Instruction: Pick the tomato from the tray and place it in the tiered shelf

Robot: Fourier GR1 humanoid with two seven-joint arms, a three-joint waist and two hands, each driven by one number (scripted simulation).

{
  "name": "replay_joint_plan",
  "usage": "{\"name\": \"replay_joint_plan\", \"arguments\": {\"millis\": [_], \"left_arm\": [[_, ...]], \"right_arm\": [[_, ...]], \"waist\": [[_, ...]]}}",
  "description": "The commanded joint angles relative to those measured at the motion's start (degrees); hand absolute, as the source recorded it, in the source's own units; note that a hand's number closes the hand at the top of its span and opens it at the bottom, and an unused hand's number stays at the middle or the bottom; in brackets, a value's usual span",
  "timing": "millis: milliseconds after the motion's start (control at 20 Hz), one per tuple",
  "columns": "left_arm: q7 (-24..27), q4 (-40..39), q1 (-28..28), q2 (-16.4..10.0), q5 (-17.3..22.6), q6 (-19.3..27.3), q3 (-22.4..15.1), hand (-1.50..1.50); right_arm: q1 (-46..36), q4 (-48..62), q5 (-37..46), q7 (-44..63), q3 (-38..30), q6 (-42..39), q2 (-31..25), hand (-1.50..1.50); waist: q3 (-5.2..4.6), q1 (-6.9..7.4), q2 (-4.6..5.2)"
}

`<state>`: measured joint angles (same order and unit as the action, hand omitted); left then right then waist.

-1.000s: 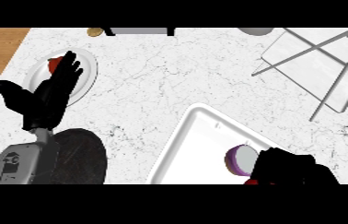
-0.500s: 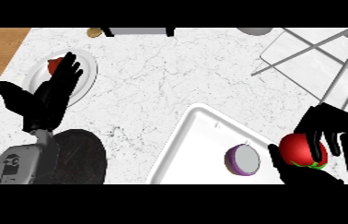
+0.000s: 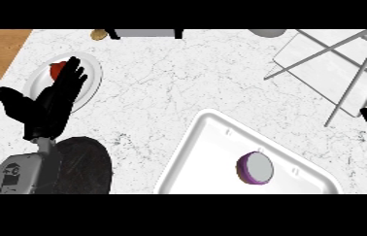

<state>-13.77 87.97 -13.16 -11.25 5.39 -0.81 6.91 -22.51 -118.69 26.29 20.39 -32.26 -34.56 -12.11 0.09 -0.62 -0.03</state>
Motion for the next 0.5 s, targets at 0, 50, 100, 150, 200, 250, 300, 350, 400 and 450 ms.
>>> {"name": "replay_joint_plan", "arguments": {"millis": [0, 50, 100, 150, 200, 250, 300, 350, 400, 450], "left_arm": [[1.1, -2.2, -1.6, 1.2, -0.7, 0.4, -0.9, 0.00], [1.0, -2.0, -1.5, -0.5, 0.0, -0.9, 0.2, 0.00], [1.3, 0.3, 0.8, 0.0, 0.6, -1.6, -0.3, 0.00], [-1.0, -2.0, -3.0, -1.4, 1.6, -1.2, 1.8, 0.00], [-2.1, 2.4, -0.5, -0.6, 0.3, -0.4, 0.0, 0.00], [-0.8, -2.8, -3.3, 0.9, -1.7, 1.3, -0.9, 0.00], [2.7, -1.6, 0.1, 0.3, -0.8, -0.9, -0.2, 0.00], [1.7, -3.1, -1.6, 0.3, -1.2, -0.2, -0.1, 0.00], [0.7, 1.9, 1.5, 0.8, -0.5, -0.6, -0.8, 0.00], [4.2, -5.7, -1.5, -0.4, 0.2, -1.7, 1.6, 0.00]], "right_arm": [[-6.2, 13.3, -10.8, -3.1, -11.7, -4.3, -11.5, 1.50], [-4.9, 18.0, -10.4, -8.2, -12.4, -4.7, -14.6, 1.50], [-8.9, 22.2, -8.5, -6.5, -11.1, -2.9, -16.6, 1.50], [-7.5, 23.8, -11.8, -8.5, -13.4, -5.3, -18.6, 1.50], [-5.0, 26.8, -9.4, -13.3, -13.1, -3.4, -19.2, 1.50], [-7.1, 29.8, -9.4, -13.4, -12.3, -2.6, -20.4, 1.50], [-5.7, 31.3, -9.7, -14.8, -12.5, -4.1, -22.7, 1.50], [-4.9, 33.1, -10.0, -16.7, -13.5, -3.5, -23.9, 1.50], [-5.7, 37.4, -8.0, -20.2, -11.9, -1.9, -25.2, 1.50], [-8.1, 39.6, -8.8, -19.0, -11.2, -1.4, -26.0, 1.50]], "waist": [[-0.04, -0.10, 0.13], [-0.02, 0.37, 0.23], [-0.06, 1.21, 0.18], [-0.05, 0.58, 0.16], [-0.03, 0.99, 0.12], [-0.06, 0.72, 0.22], [-0.07, 0.82, 0.15], [-0.07, 0.66, 0.15], [-0.05, 1.19, 0.14], [-0.08, 0.92, 0.23]]}}
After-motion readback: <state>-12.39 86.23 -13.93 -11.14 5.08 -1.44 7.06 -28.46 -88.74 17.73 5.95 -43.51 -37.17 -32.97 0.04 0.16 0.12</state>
